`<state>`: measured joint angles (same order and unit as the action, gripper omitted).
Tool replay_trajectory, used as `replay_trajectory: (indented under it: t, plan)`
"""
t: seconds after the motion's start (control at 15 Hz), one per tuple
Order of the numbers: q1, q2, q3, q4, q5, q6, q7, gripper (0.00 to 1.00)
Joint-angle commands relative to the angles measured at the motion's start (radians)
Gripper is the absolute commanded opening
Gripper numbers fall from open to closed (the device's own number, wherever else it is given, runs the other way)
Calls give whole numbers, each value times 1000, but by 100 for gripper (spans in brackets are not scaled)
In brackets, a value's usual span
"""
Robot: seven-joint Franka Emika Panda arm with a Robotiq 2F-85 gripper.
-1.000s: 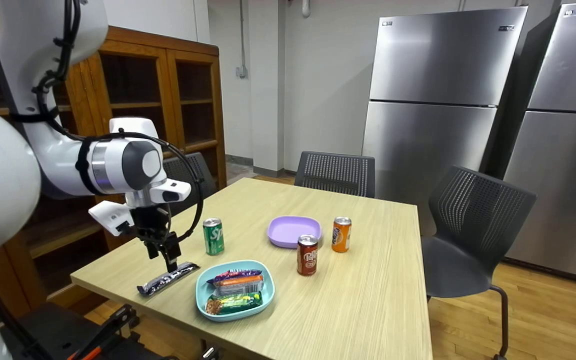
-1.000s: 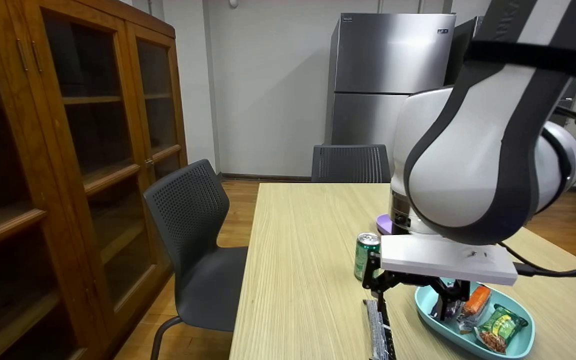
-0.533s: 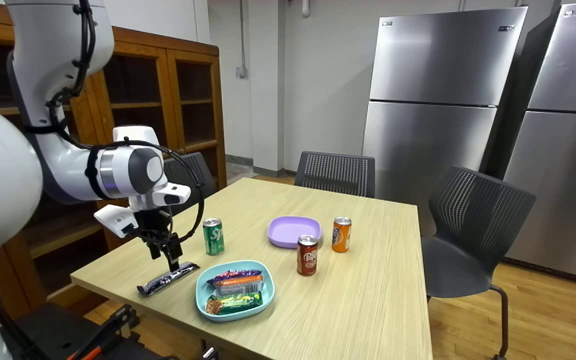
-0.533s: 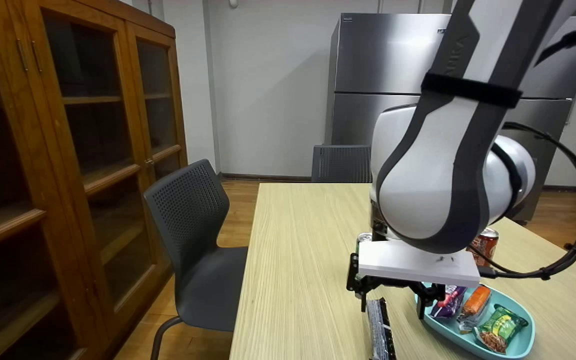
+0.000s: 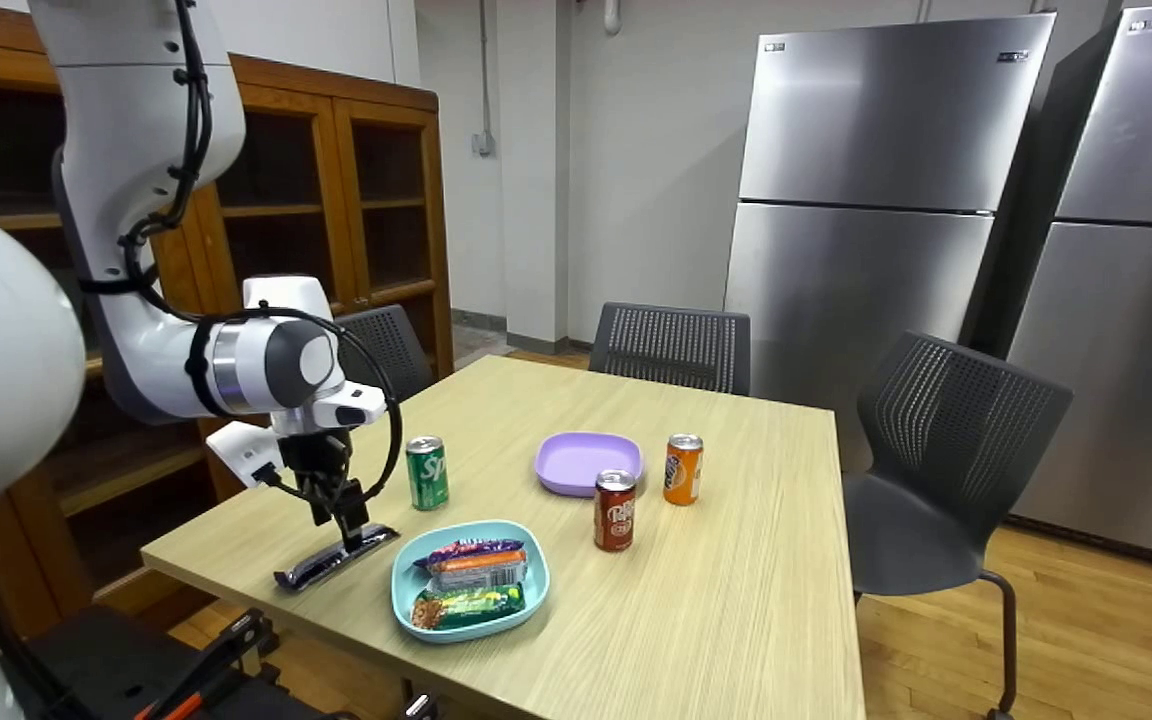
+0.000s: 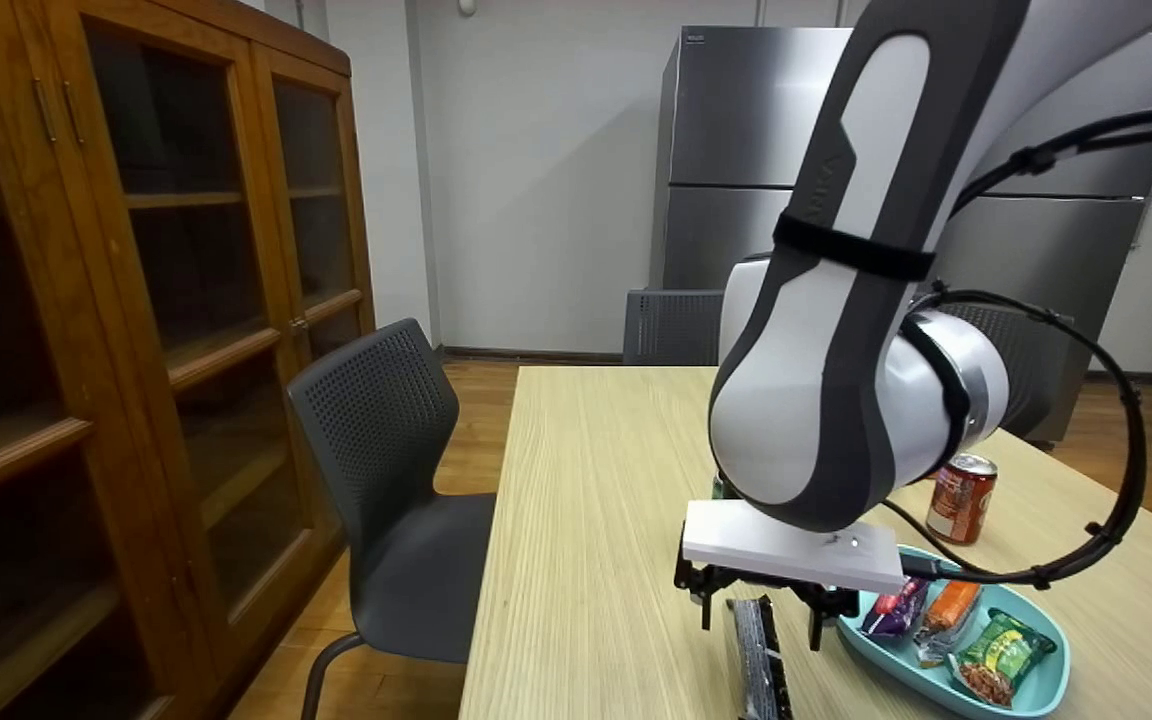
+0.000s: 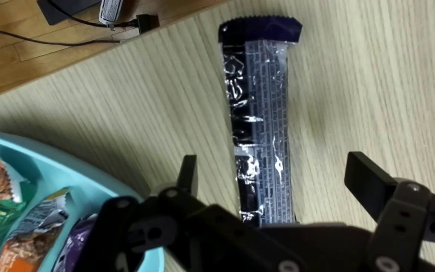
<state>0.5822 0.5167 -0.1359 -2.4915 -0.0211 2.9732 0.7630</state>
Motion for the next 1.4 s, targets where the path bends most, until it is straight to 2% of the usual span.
replay_trajectory:
  t: [0.0, 0.47, 1.33]
  plan:
    - [-22, 34, 37, 29, 58, 25, -7, 100]
    - [-49, 63, 71, 42, 126, 59, -26, 100]
    - [-169, 97, 159, 61, 190, 82, -64, 100]
